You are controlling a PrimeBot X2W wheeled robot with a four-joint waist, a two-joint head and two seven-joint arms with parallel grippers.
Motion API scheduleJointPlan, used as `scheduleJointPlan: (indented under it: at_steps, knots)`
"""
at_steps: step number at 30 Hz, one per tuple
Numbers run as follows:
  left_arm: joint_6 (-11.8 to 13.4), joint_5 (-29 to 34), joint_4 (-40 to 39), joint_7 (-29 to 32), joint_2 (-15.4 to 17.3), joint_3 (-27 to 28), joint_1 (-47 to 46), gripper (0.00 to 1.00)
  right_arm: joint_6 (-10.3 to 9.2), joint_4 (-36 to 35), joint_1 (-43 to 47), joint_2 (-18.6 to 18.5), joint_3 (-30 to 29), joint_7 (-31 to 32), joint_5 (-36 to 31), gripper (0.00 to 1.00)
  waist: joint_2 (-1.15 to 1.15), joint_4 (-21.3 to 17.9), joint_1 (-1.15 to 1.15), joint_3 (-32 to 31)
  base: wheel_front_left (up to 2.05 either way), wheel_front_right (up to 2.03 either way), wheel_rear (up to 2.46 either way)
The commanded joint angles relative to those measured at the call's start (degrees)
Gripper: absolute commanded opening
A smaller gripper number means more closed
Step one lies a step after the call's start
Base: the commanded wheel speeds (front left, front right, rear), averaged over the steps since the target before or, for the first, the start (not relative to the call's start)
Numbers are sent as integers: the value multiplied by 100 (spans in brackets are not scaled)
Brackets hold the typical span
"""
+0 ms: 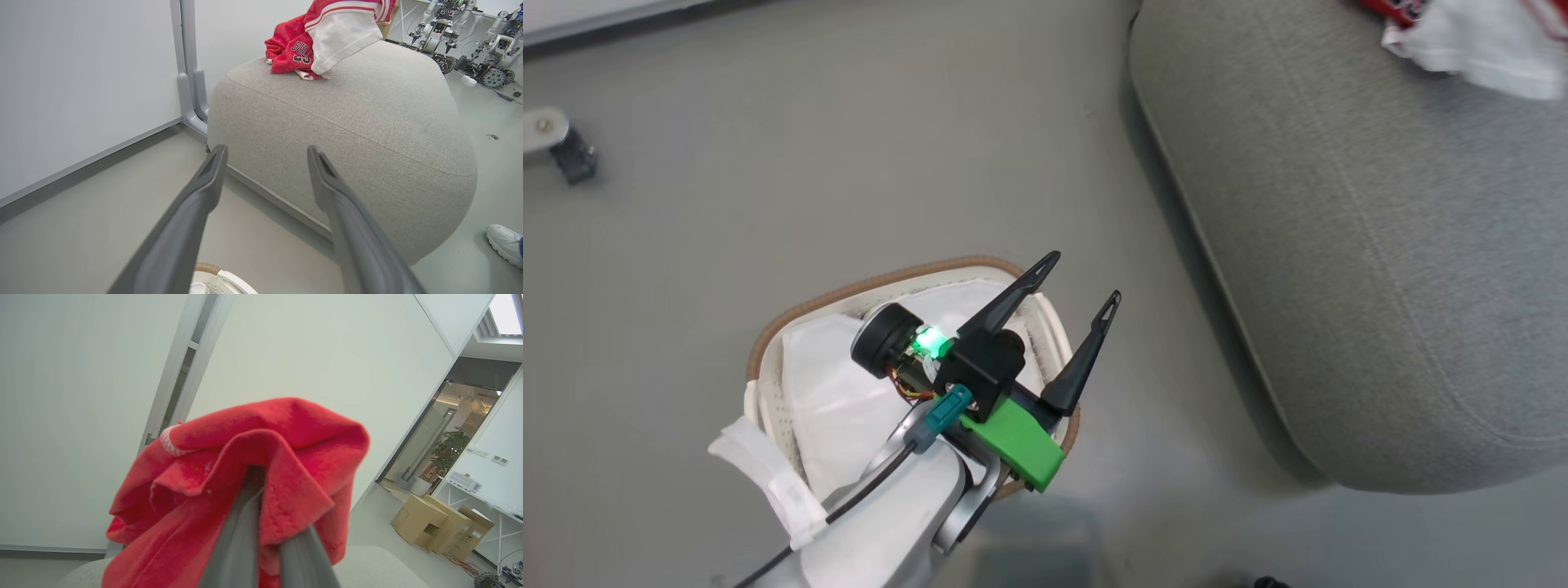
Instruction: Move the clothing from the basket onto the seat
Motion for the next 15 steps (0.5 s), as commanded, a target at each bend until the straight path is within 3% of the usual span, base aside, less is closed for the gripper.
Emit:
scheduleJointPlan:
  at_steps: [1, 4, 8, 15]
  knots:
    - [37, 75, -55, 9, 66, 14, -141, 100, -6, 103, -64, -171, -125, 54, 63, 0, 0, 471, 0, 486, 0, 0, 0]
    - [81, 145, -206, 71, 134, 6, -213, 100, -6, 372, -131, -503, -474, 141, 163, 0, 0, 640, 0, 775, 0, 0, 0]
    - [116, 223, -403, 143, 209, -30, -310, 100, -6, 858, -11, -537, -803, 134, 251, 0, 0, 757, 0, 1124, 0, 0, 0]
    - [141, 352, -667, 295, 235, -147, -452, 100, -6, 1767, 214, 41, -796, -238, 46, 0, 0, 729, 0, 1493, 0, 0, 0]
